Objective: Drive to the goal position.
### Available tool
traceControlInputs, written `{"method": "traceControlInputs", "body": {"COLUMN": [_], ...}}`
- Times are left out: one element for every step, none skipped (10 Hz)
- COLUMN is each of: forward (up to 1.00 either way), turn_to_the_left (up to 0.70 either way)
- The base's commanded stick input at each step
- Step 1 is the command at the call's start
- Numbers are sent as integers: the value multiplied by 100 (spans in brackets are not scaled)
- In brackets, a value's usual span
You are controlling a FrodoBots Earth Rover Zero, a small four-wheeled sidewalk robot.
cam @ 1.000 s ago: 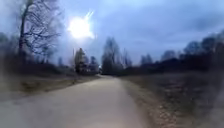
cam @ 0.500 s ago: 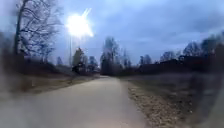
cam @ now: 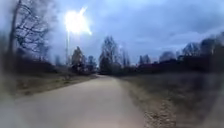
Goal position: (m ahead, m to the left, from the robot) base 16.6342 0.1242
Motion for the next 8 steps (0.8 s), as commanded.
{"method": "traceControlInputs", "body": {"forward": [100,100,100,100,100,100,100,100], "turn_to_the_left": [0,0,0,0,0,0,0,0]}}
